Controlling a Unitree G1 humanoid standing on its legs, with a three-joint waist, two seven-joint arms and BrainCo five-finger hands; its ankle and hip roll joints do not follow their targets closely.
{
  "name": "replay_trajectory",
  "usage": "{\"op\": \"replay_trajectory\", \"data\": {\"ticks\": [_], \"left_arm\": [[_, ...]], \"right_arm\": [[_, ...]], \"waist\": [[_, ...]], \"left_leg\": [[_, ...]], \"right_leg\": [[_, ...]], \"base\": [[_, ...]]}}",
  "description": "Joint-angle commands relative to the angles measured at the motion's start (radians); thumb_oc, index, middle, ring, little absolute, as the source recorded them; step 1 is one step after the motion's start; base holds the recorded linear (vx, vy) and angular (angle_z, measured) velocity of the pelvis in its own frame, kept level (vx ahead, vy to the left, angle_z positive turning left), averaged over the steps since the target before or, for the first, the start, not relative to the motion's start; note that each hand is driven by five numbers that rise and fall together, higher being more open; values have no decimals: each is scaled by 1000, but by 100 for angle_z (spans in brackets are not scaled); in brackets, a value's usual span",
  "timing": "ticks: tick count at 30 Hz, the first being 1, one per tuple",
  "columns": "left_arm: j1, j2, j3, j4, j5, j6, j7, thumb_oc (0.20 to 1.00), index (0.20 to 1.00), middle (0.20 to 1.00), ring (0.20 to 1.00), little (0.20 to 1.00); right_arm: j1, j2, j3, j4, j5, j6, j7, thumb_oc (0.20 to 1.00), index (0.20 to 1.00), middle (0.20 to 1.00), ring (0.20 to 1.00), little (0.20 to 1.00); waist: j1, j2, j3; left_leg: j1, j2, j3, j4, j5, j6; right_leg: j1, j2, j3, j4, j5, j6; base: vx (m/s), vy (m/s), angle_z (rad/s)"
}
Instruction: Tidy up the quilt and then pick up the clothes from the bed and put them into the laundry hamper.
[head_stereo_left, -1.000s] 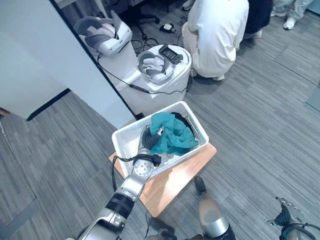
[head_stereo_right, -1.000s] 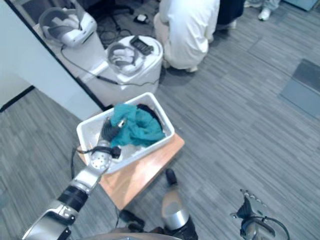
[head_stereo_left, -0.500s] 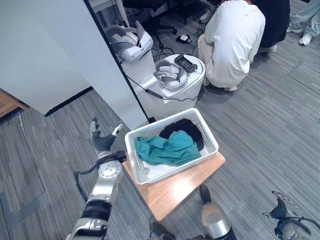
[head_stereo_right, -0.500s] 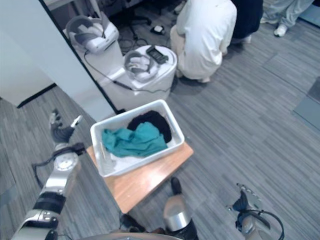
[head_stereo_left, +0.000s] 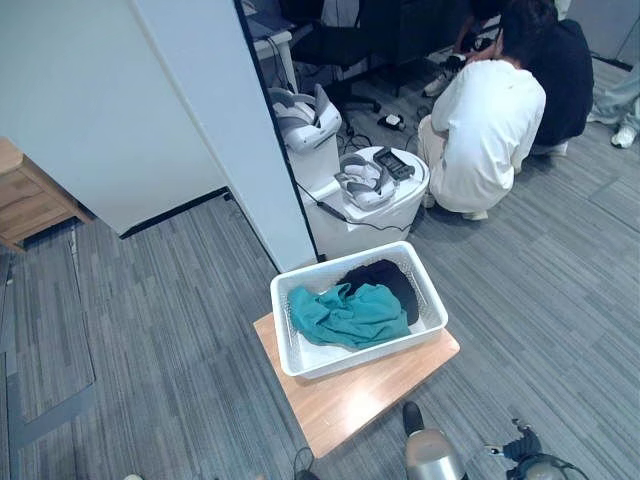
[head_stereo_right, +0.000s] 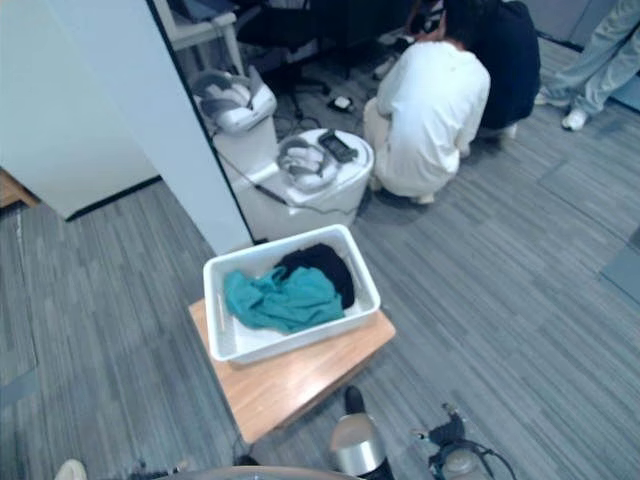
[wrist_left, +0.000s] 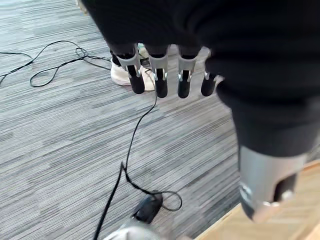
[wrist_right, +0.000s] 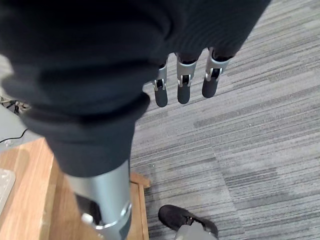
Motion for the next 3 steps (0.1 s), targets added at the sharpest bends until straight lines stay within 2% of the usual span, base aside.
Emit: {"op": "replay_trajectory", "data": {"ticks": [1, 3], "left_arm": [[-114, 27, -49, -3, 65, -7, -18, 1000, 1000, 1000, 1000, 1000], [-117, 22, -68, 1, 74, -7, -29, 1000, 1000, 1000, 1000, 1000]], "right_arm": [[-113, -24, 34, 30, 32, -26, 18, 1000, 1000, 1000, 1000, 1000], [-133, -18, 58, 46, 23, -28, 24, 1000, 1000, 1000, 1000, 1000]], "waist": [[-12, 24, 23], [-3, 28, 19]], "left_leg": [[27, -9, 14, 4, -120, -13], [25, -9, 9, 4, -120, -14]], "right_leg": [[-8, -2, -23, 8, -129, 52], [-6, -2, -26, 7, -131, 52]], "base": [[15, 0, 7], [9, 1, 7]]}}
